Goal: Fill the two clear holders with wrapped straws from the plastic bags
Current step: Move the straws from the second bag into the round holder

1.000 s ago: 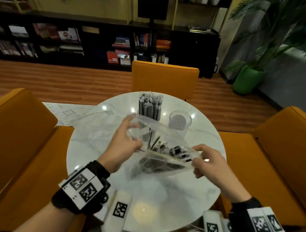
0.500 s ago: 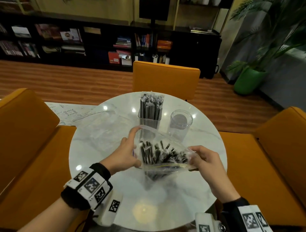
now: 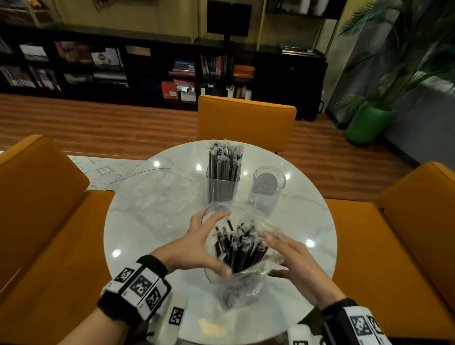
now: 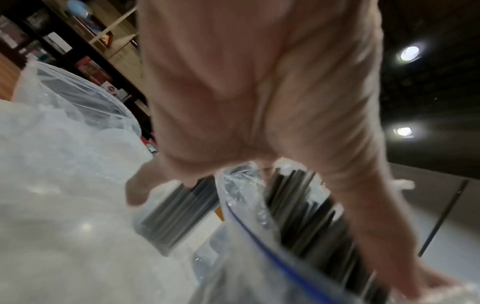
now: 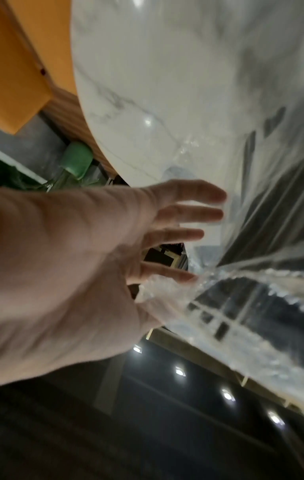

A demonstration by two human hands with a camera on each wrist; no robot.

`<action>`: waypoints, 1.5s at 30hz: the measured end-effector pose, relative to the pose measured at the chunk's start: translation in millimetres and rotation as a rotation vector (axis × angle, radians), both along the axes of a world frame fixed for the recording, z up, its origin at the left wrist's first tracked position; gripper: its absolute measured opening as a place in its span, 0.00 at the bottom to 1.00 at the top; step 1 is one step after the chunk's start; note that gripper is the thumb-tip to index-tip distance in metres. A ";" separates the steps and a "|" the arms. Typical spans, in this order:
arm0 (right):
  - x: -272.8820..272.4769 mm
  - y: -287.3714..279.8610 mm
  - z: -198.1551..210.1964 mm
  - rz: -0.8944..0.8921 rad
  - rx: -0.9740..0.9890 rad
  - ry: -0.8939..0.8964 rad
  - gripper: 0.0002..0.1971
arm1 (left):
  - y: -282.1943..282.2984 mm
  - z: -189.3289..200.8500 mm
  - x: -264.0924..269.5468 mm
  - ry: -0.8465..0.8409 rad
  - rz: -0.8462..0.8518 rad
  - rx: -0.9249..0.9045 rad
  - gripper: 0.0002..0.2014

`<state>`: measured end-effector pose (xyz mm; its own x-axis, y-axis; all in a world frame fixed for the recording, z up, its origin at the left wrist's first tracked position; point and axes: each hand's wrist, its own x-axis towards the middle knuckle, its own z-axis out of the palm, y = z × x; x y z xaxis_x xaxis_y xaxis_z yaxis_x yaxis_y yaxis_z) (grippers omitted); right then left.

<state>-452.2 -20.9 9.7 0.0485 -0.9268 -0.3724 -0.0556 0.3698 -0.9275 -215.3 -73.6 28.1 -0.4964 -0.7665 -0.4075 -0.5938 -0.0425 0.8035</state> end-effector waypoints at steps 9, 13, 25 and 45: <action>1.5 -16.9 22.0 -0.016 -0.135 0.026 0.09 | -38.6 41.5 -16.4 0.092 0.057 -0.010 0.33; -1.1 -8.8 3.0 -0.055 -0.052 0.227 0.13 | -42.7 9.1 -9.7 0.369 0.334 0.219 0.27; 2.5 0.4 11.6 -0.106 0.095 0.095 0.18 | 1.4 -40.0 -0.6 0.197 0.083 0.306 0.68; -2.5 -7.0 8.7 -0.151 -0.013 -0.199 0.16 | -29.5 -8.8 -0.4 0.388 0.167 0.030 0.21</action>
